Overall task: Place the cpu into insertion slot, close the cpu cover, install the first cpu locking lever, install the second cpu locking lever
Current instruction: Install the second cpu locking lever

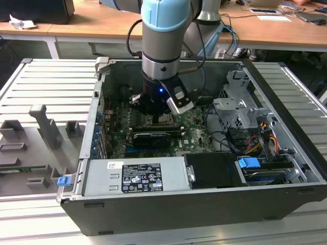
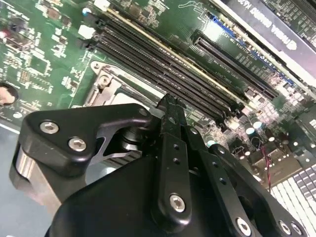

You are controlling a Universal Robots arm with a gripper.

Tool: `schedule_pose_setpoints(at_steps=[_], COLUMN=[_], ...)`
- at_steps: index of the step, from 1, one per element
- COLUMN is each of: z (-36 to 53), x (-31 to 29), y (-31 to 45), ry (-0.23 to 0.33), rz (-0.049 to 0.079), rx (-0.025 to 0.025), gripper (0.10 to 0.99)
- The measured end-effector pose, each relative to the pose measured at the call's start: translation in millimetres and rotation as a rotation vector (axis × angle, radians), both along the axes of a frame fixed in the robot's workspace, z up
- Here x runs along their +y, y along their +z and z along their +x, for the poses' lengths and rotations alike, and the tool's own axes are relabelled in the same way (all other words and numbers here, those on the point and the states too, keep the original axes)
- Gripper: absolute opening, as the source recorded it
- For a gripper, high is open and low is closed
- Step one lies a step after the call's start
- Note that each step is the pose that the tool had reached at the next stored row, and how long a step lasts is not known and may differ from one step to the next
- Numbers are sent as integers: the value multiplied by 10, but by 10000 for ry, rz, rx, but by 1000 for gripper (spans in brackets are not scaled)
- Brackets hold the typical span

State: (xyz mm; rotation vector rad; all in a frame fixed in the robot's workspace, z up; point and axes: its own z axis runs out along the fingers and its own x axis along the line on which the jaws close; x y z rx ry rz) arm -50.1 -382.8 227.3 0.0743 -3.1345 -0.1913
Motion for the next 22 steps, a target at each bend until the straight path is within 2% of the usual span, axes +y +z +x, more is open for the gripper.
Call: schedule_pose_setpoints(at_steps=[1,3,4,8,14,16,19,22], z=[-16,-78,-92,-138,-191,-194,-219,-226], x=[-1,-22,-30,-48,-79,-98,-127,-132], y=[-27,-40,-48,-102,-167,-185,-230,-241], ry=[1,1,1,2,8,11,23,31], rz=[29,291,378,486,837,901,1068,1139], rx=[0,-1,-1,-7,-18,-24,-61,-78], gripper=[106,106,106,106,106,106,106,106])
